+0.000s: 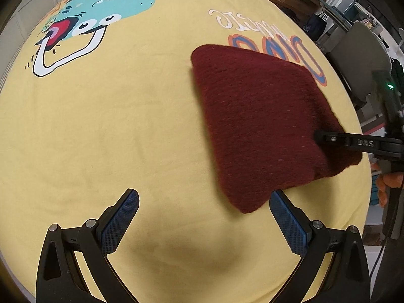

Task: Fold small clothes

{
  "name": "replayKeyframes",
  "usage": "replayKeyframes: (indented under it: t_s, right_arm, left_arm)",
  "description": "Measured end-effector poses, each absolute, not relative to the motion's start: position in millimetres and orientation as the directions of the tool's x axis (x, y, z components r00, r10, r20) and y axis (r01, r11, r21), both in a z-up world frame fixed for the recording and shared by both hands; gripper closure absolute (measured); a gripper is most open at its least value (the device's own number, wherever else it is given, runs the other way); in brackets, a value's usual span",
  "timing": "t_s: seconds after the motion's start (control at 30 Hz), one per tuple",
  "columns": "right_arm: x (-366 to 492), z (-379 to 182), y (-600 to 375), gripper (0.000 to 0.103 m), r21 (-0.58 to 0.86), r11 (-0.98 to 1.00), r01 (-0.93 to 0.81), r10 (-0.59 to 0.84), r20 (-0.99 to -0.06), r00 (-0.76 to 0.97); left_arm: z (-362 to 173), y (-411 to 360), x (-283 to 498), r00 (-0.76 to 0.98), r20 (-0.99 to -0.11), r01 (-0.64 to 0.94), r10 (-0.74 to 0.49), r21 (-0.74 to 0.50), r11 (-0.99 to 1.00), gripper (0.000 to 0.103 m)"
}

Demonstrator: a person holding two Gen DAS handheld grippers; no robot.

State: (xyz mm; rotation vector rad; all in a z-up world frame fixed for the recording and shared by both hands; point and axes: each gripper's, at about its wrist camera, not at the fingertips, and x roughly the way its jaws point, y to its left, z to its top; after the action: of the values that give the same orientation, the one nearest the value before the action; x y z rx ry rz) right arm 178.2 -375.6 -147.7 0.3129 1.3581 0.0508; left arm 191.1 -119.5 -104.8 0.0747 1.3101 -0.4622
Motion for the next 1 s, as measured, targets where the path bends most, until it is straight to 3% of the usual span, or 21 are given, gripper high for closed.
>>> replayKeyframes:
  t_s: [0.3, 0.43, 0.47, 0.57, 0.73, 1.0]
  right_arm:
    - [144.6, -93.4, -414.6, 0.085, 0.239, 0.957, 0.164, 0.163, -0.912, 0.375]
    - [134.5, -128.3, -426.1, 0.082, 0.244, 0.949, 0.201, 0.18, -0.94, 0.288]
    - [135.2, -136.8, -427.8, 0.079, 0.252, 0.943, 0.216, 0.19, -0.944, 0.27]
    - [128.5, -152.7, -434.5, 0.056, 0.255, 0.934, 0.25, 0.191, -0.948, 0.254]
    - [127.2, -131.0, -445.1, 0.027, 0.24, 0.935, 0.262, 0.159, -0.942, 0.295]
    - [146.7, -92.6, -449.0, 0.021, 0.242, 0.942, 0.233, 0.139, -0.912, 0.386]
  left_arm:
    - [-104.5, -126.3, 191.4, 0.176, -0.939, 0.379, -0.295, -0.212, 0.901, 0.001]
    - [-106.1, -132.8, 191.1, 0.171, -0.939, 0.384, -0.299, -0.216, 0.898, 0.001]
    - [-107.1, -133.7, 191.3, 0.165, -0.939, 0.382, -0.301, -0.22, 0.897, 0.001]
    - [-108.0, -136.1, 190.0, 0.159, -0.94, 0.386, -0.301, -0.221, 0.896, 0.001]
    - [-107.1, -140.5, 192.2, 0.159, -0.947, 0.402, -0.281, -0.198, 0.894, 0.001]
    - [-91.1, -171.5, 212.1, 0.189, -0.938, 0.415, -0.29, -0.191, 0.89, 0.001]
